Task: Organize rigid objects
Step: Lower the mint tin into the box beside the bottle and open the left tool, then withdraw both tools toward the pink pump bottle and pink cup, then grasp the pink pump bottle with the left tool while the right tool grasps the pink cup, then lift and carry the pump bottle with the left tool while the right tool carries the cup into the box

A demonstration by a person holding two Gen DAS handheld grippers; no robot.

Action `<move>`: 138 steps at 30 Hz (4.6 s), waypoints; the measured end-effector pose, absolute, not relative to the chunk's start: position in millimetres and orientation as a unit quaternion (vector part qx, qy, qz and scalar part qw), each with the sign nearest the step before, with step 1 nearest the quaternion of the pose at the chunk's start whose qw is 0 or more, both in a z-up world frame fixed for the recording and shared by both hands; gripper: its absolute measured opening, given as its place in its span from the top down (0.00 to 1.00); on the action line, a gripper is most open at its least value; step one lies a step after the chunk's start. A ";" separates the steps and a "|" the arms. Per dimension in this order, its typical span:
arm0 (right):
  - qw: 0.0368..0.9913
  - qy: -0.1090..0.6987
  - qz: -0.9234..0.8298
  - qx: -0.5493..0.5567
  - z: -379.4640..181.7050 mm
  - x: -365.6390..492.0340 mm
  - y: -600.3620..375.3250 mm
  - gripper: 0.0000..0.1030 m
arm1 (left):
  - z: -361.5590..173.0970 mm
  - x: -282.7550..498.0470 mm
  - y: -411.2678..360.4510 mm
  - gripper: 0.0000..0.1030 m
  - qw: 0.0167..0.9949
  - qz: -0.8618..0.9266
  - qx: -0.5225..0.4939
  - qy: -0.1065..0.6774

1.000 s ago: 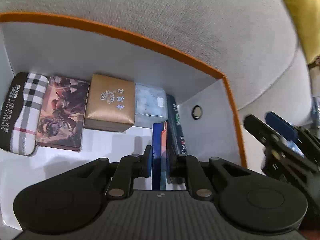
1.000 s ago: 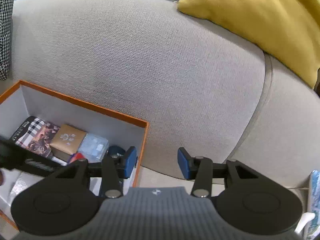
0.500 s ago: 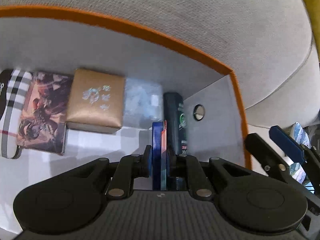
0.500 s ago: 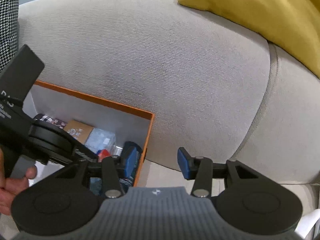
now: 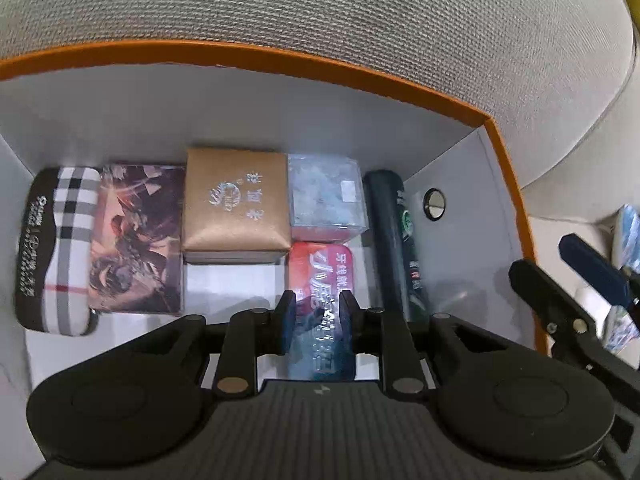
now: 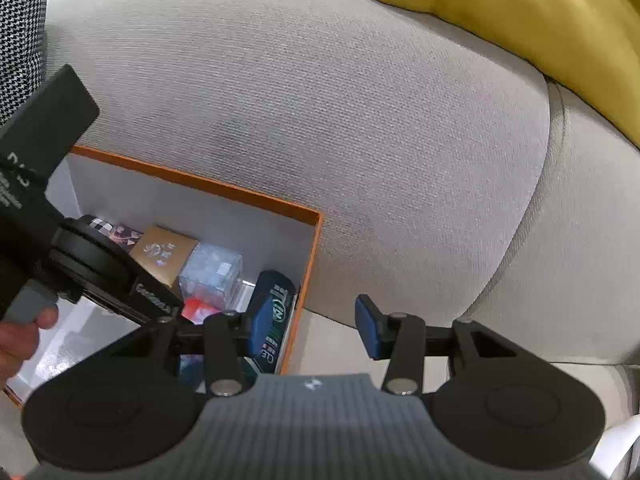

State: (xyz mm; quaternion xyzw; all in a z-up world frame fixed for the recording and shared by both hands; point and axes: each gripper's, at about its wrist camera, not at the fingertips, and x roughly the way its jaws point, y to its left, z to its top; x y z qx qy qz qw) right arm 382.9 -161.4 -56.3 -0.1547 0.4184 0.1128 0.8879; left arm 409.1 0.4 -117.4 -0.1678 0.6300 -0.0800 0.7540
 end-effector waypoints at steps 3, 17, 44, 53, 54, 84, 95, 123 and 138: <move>0.888 0.417 0.114 -0.154 -56.4 381.7 -161.1 0.54 | -121.4 411.5 1.9 0.76 0.748 -0.071 -0.158 0.640; 0.887 0.421 0.116 -0.152 -62.3 382.6 -164.3 0.54 | -160.8 425.1 -32.6 0.82 0.729 -0.077 -0.198 0.651; 0.903 0.386 0.166 -0.085 -9.6 235.3 -172.7 0.47 | -5.3 206.2 5.4 0.82 0.881 -0.164 -0.099 0.433; 0.901 0.420 0.111 -0.002 -52.7 179.5 -203.9 0.35 | -45.1 144.7 -8.8 0.59 0.901 -0.146 -0.105 0.395; 0.899 0.424 0.107 -0.002 -58.3 178.8 -204.8 0.35 | -49.1 143.2 -13.1 0.51 0.904 -0.142 -0.101 0.391; 0.893 0.438 0.099 0.007 -114.1 201.7 -215.7 0.42 | -95.3 161.9 -49.1 0.72 0.921 -0.135 -0.039 0.363; 0.906 0.409 0.106 0.000 -86.1 181.2 -217.5 0.42 | -73.5 146.3 -41.7 0.72 0.923 -0.139 -0.056 0.355; 0.858 0.444 0.259 -0.014 -17.5 326.8 -145.1 0.42 | 1.3 272.2 15.5 0.72 0.919 -0.151 -0.076 0.357; 0.807 0.520 0.276 -0.042 -88.7 397.2 -111.4 0.42 | -76.3 342.5 25.8 0.72 0.881 -0.116 -0.109 0.446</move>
